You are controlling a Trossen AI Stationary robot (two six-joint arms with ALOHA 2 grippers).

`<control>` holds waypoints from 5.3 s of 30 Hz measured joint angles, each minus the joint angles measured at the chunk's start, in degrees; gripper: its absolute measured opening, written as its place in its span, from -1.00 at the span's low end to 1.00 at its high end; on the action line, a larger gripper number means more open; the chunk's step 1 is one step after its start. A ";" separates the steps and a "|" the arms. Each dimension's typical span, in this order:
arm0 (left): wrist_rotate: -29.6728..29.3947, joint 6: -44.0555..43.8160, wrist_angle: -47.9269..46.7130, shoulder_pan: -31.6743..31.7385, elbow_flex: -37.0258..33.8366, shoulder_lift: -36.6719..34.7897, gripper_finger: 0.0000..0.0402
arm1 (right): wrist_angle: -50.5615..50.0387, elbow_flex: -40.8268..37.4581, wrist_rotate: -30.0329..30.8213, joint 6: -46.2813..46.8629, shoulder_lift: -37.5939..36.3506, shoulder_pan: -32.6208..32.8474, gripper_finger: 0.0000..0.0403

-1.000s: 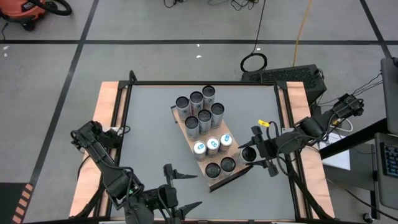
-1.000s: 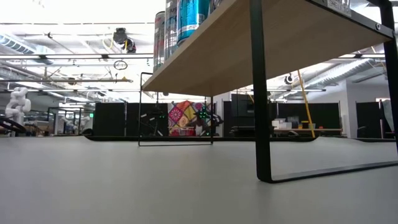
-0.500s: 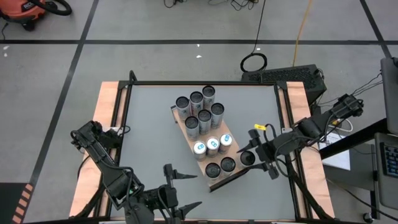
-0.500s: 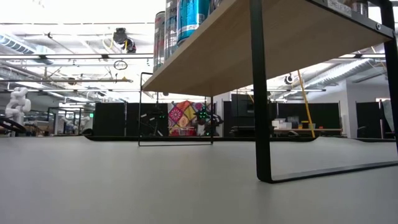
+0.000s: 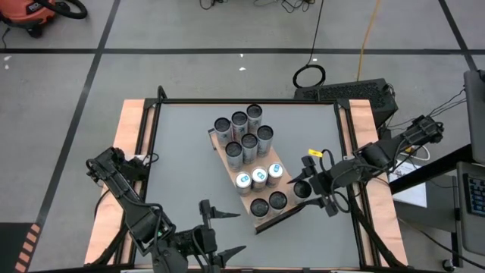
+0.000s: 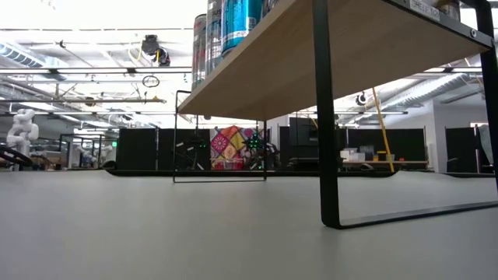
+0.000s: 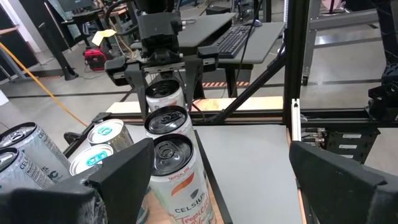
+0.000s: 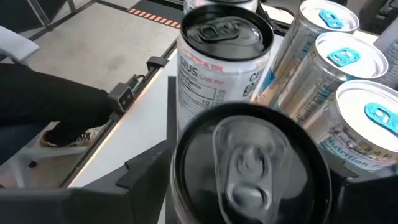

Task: Place canned beverage on shelf
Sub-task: Put the white-yellow soda can on the shelf aligned with the other white-yellow soda cans, then return to Home Position

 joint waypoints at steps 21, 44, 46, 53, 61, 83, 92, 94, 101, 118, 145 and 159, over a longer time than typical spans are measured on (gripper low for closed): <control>-0.04 0.00 -0.07 0.00 0.00 0.02 0.83 | 5.39 0.00 1.58 1.79 -6.24 0.19 0.31; -0.05 0.00 -0.30 0.15 0.00 0.02 0.83 | -3.99 -13.19 3.28 13.11 -15.46 2.43 0.18; -0.04 0.00 -0.31 0.28 0.00 0.02 0.83 | -3.89 -13.67 3.28 14.04 -15.43 2.43 0.10; 0.31 0.02 -0.59 1.20 0.00 0.04 0.83 | -1.63 -14.47 3.27 14.08 -14.08 2.43 -0.23; 0.76 0.02 -0.59 1.19 0.00 0.04 0.83 | 0.96 -14.47 3.09 11.94 -12.28 2.43 -0.46; 0.96 0.00 -1.17 1.18 0.00 0.04 0.83 | 5.90 -14.47 0.07 9.23 -9.87 2.43 -0.50; 0.96 -0.04 -1.57 1.46 0.00 0.04 0.83 | 5.46 -14.47 0.11 9.01 -9.87 2.45 -0.50; 0.96 0.00 -1.74 1.59 0.00 0.04 0.83 | 4.70 -14.47 0.11 9.01 -9.88 2.45 -0.50; -0.83 3.52 -2.05 1.94 0.00 0.04 0.83 | 3.22 -14.47 0.20 6.93 -11.80 3.68 -0.50; 5.17 14.53 -7.08 4.13 0.06 -2.35 -0.21 | 1.45 -14.47 6.77 0.66 -19.59 10.41 -0.96; 16.49 13.54 18.00 5.38 -43.99 -27.63 -0.99 | 5.03 -23.01 7.76 -6.08 -23.81 11.45 -1.00; 22.51 15.61 43.37 5.49 -70.31 -39.51 -0.99 | 17.96 -33.33 7.63 -7.18 -26.50 11.41 -1.00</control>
